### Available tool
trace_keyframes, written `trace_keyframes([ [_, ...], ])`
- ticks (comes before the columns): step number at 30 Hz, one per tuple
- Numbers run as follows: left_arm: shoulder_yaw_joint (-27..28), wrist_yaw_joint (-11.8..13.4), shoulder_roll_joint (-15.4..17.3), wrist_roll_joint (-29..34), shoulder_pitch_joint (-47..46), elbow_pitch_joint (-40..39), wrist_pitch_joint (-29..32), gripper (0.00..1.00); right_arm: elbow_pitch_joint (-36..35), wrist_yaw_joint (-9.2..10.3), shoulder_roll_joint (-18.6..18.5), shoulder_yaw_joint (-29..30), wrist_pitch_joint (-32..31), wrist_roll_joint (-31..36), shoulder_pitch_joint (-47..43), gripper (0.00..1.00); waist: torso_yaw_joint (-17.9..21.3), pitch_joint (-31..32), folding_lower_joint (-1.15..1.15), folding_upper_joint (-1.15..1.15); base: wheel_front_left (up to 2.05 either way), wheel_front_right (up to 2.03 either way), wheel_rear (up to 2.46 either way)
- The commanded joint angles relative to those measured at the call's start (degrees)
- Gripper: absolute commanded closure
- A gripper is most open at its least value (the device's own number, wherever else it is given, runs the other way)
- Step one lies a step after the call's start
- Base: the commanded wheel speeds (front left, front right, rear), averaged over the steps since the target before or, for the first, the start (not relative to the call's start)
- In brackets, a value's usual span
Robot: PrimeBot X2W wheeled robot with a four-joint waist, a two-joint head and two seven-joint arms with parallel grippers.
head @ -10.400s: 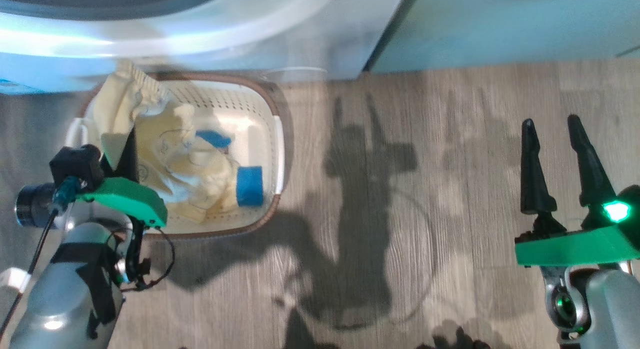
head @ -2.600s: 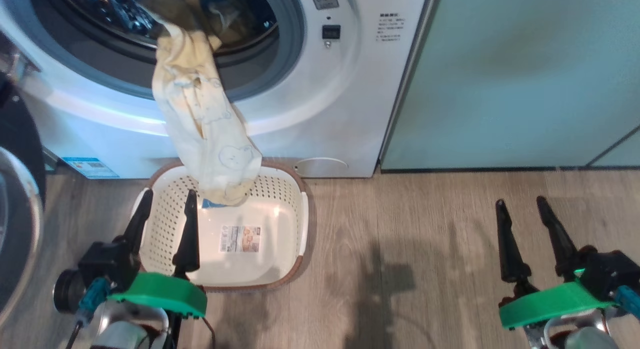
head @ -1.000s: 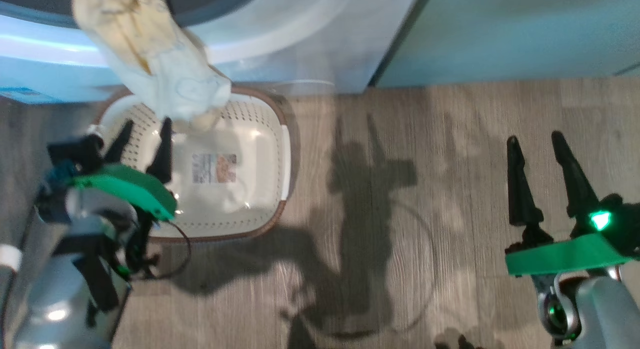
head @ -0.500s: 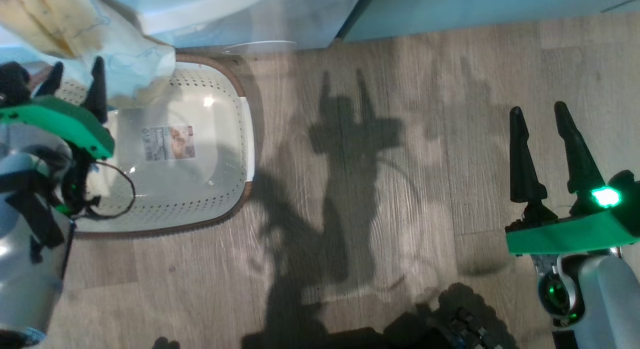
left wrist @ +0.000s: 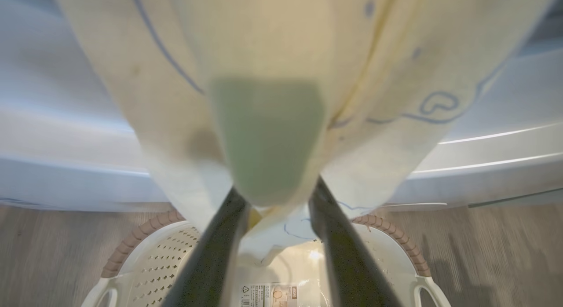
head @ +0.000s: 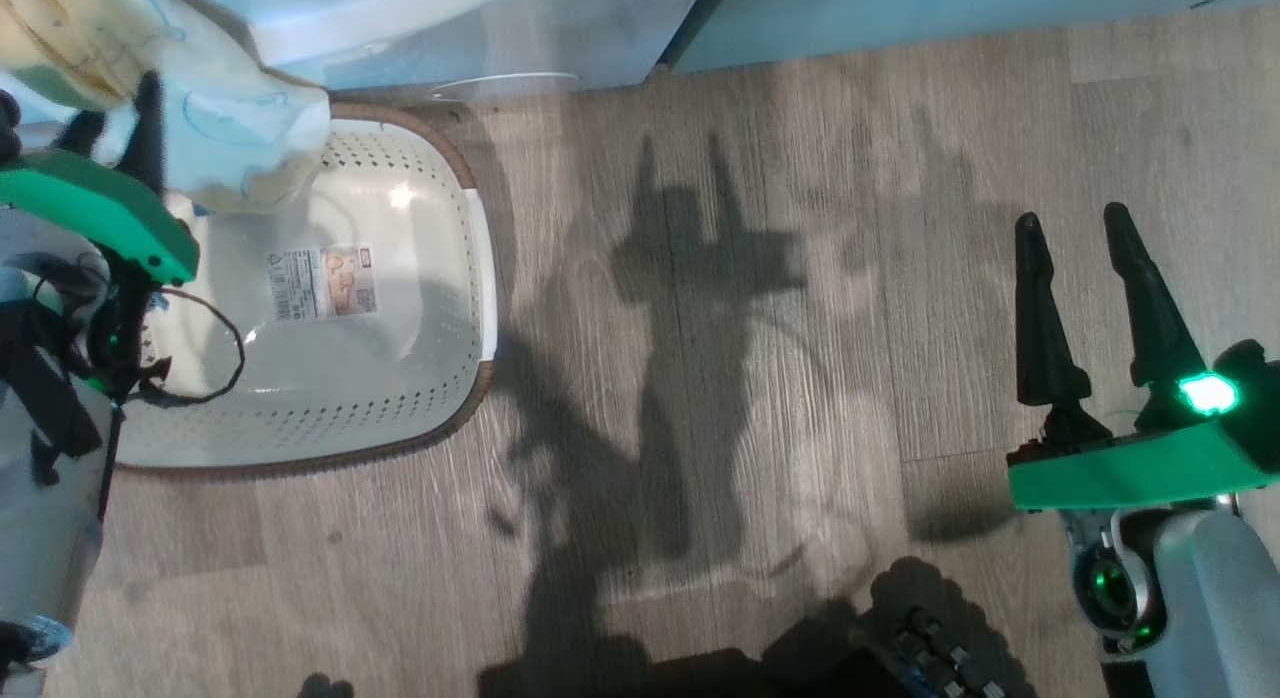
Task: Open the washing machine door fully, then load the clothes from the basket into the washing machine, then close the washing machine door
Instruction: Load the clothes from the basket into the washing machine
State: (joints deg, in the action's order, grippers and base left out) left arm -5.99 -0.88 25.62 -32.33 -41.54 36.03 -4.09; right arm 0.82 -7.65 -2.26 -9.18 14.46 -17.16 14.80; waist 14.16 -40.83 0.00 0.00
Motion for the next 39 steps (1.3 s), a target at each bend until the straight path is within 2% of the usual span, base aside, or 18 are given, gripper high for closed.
trace_keyframes([
  [1, 1.36, -0.26, 2.75, 0.1, -0.71, -0.73, -0.15, 1.0, -1.62, 0.16, -0.62, -1.04, 0.54, -0.43, 0.14, 0.0, -0.1, 0.13, 0.0, 0.0, 0.0, 0.0, 0.0],
  [9, -0.02, -1.35, 2.65, -0.12, 0.6, -1.45, 0.81, 1.0, -1.29, 0.16, -0.62, -0.46, 0.54, 0.14, -0.48, 0.0, -1.17, 1.62, 0.0, 0.0, 0.0, 0.0, 0.0],
  [17, -1.01, -0.9, 4.33, -0.86, 5.19, -12.05, 6.54, 1.0, -1.28, 0.16, -0.62, 0.49, 0.54, 0.92, -1.5, 0.0, -3.24, 3.56, 0.0, 0.0, 0.0, 0.0, 0.0],
  [29, 2.56, 4.37, 11.18, -3.18, 9.67, -35.63, 19.72, 1.0, -1.23, 0.16, -0.62, 0.42, 0.54, 0.87, -1.16, 0.0, -3.85, 5.42, 0.0, 0.0, 0.0, 0.0, 0.0],
  [34, 4.06, 5.53, 14.15, -3.19, 5.83, -39.74, 23.25, 1.0, -1.33, 0.16, -0.62, -0.32, 0.54, 1.33, -0.6, 0.0, -3.28, 4.92, 0.0, 0.0, 0.0, 0.0, 0.0],
  [39, 4.73, 5.46, 16.34, -3.47, -0.32, -38.15, 25.73, 1.0, -1.47, 0.16, -0.62, -1.58, 0.54, 1.23, 0.23, 0.0, -1.73, 3.91, 0.0, 0.0, 0.0, 0.0, 0.0],
])
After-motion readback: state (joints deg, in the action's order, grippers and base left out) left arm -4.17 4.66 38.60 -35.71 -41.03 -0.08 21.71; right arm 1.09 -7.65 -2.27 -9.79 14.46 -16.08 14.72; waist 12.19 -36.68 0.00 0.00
